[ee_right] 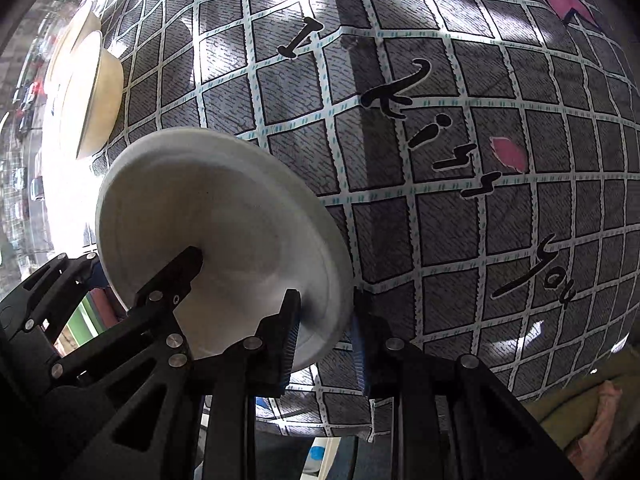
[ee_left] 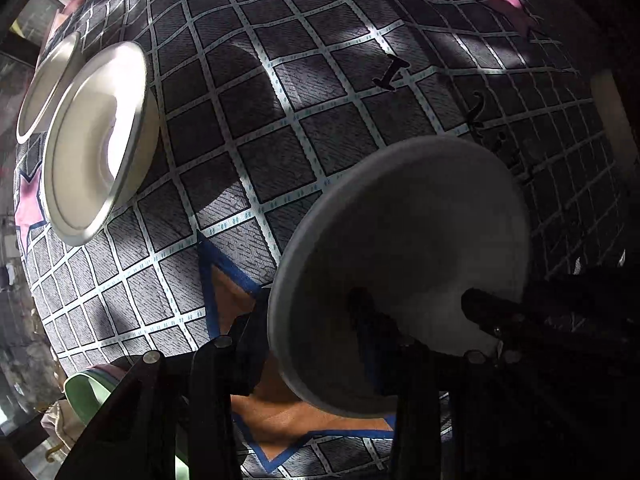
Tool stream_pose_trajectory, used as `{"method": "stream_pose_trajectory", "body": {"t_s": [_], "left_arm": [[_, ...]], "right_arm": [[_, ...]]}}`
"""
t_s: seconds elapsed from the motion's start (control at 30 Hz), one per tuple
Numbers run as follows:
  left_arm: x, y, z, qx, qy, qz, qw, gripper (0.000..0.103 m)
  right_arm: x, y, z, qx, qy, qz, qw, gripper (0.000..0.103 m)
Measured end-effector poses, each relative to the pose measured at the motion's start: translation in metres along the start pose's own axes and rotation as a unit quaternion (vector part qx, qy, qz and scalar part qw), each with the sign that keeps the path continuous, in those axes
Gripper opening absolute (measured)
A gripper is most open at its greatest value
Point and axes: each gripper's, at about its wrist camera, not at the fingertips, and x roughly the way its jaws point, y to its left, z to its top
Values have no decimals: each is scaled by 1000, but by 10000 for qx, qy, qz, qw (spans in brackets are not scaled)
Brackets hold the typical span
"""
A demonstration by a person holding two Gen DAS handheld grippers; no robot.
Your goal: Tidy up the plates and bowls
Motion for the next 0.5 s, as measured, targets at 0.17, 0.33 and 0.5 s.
{"method": "stream_pose_trajectory", "body": {"t_s": [0.17,0.33,0.5], "left_arm": [[3,-46,4,197,76,-197,9996,40],[5,-78,8,329,113,-401,9986,40],[-2,-107,12,572,10,-346,9978,47]], "right_arm": [[-5,-22,-20,54,-18,-241,9997,27],[-6,-42,-37,296,-20,-381,9988,27],[-4,-47,-45,422,16,-374,9984,27]]}}
